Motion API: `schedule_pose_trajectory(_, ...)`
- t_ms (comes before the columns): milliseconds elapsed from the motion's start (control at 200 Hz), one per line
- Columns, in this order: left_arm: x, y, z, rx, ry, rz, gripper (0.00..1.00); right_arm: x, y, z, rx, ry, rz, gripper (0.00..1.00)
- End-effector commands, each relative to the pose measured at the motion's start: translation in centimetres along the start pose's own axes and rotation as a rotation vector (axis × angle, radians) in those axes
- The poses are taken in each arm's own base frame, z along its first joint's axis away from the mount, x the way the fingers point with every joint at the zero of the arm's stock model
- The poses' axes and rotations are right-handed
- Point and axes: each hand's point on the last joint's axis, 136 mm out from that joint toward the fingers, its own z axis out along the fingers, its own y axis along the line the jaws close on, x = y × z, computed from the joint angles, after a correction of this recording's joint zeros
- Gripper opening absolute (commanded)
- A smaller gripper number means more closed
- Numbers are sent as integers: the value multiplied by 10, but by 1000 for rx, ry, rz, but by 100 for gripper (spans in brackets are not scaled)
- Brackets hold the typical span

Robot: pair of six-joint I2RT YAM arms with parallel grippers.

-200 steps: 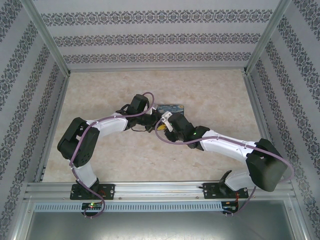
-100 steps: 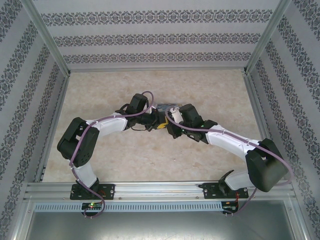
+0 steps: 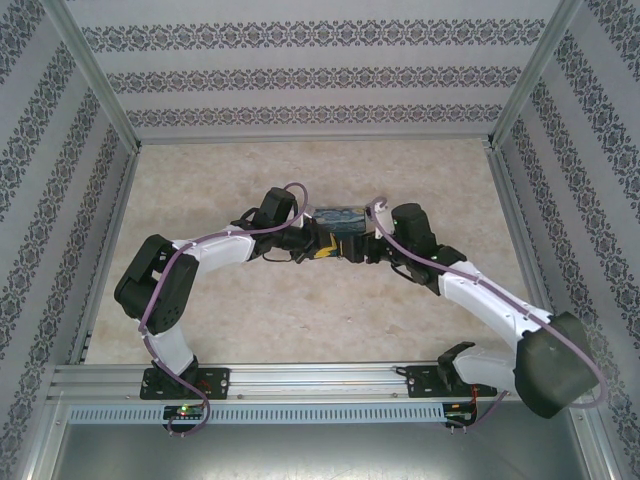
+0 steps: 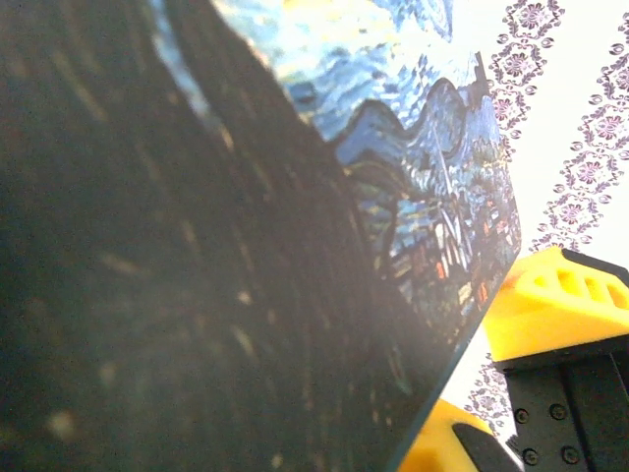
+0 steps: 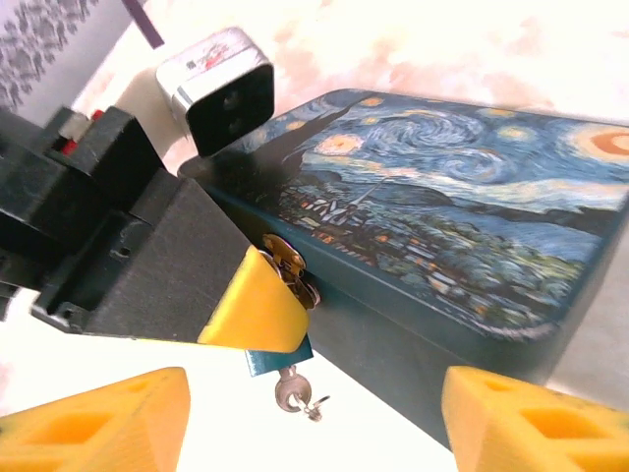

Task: Unlock the padlock with the key

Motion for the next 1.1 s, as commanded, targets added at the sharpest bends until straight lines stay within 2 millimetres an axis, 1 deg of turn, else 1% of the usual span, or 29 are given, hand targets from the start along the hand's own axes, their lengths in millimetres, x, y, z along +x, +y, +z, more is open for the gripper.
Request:
schedule_pose_trajectory(0, -3, 15, 3, -41, -9, 9, 0, 2, 2, -4, -25, -19, 52, 72)
schedule_pose_trajectory(30, -3, 18, 3, -47, -12, 12, 0, 3, 3, -4, -25, -20, 61, 73)
schedule_pose_trajectory(90, -4, 22, 4, -58, -18, 18, 5, 6, 1, -3, -20, -21, 77, 76)
schedule_pose_trajectory(175, -4, 27, 5, -71, -20, 31, 16, 10, -2, -1, -9, -23, 111, 77)
schedule_pose_trajectory(345, -2, 38, 8, -85, -18, 28, 42, 17, -3, 6, 8, -28, 174, 78)
schedule_pose_trajectory(410, 0, 39, 8, -78, -18, 23, 49, 21, -3, 9, 12, -22, 184, 79)
schedule_pose_trajectory(530, 3, 37, 3, -70, -22, 26, 58, 28, 0, 14, 14, -10, 199, 79)
schedule_pose_trajectory(714, 9, 30, -11, -70, -46, 49, 67, 45, 2, 27, 17, 26, 213, 81)
schedule_pose_trajectory(844, 4, 22, -25, -73, -86, 67, 72, 53, 2, 41, 16, 52, 226, 81)
schedule_pose_trajectory(959, -2, 14, -39, -93, -124, 100, 78, 52, -4, 51, 40, 51, 228, 81)
schedule_pose_trajectory(1094, -9, 9, -54, -126, -162, 132, 84, 41, -12, 61, 62, 40, 219, 81)
